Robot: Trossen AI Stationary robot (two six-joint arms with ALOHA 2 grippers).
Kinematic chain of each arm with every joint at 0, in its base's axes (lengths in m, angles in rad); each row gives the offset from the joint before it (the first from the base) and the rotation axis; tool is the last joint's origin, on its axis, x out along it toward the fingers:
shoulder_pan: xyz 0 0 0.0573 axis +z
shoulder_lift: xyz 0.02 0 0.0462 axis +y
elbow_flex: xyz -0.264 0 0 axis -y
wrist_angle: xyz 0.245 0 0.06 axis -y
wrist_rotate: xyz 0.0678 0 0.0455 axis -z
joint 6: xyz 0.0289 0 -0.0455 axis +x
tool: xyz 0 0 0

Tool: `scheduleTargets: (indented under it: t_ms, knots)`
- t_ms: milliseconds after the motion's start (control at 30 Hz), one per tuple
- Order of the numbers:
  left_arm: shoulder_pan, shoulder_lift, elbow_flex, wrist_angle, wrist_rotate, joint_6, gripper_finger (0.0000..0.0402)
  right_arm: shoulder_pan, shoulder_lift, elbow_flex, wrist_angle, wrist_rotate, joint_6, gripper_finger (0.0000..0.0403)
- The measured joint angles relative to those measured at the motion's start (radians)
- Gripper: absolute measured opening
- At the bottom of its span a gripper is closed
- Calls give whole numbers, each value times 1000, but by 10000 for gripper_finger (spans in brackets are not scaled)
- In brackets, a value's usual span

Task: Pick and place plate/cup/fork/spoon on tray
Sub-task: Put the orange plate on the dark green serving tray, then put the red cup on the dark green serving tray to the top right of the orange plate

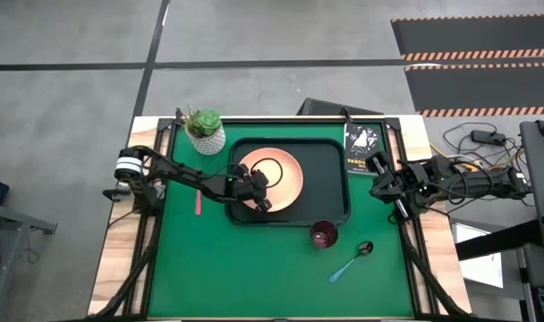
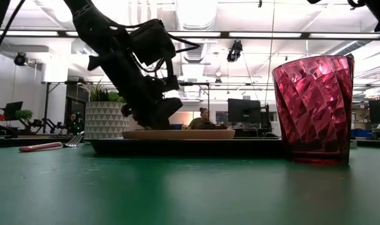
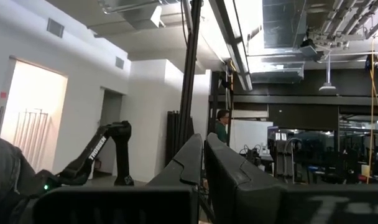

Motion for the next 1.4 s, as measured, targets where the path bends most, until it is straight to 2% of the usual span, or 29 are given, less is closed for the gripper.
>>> scheduleTargets:
  t_ms: [233,500,633,800,900,967,1167,1400]
  knots:
    - [-31,-150,8,5,55,98,12,5,17,0,-58,0,99,9]
    - [-165,-363,-31,96,57,202,12,72,128,83,-108,4,128,9]
    - [-216,-420,-36,116,58,236,12,100,184,198,-316,76,129,9]
    - [-252,-447,-43,113,57,239,12,118,256,400,-794,224,122,9]
    - [-262,-452,-47,111,58,239,12,119,313,534,-1067,266,132,9]
    - [-264,-458,-56,100,58,239,12,118,355,609,-1190,269,143,9]
    - [-264,-521,-111,57,59,259,12,118,452,782,-1370,267,157,9]
    - [-265,-616,-208,101,59,267,12,135,534,822,-1392,266,163,9]
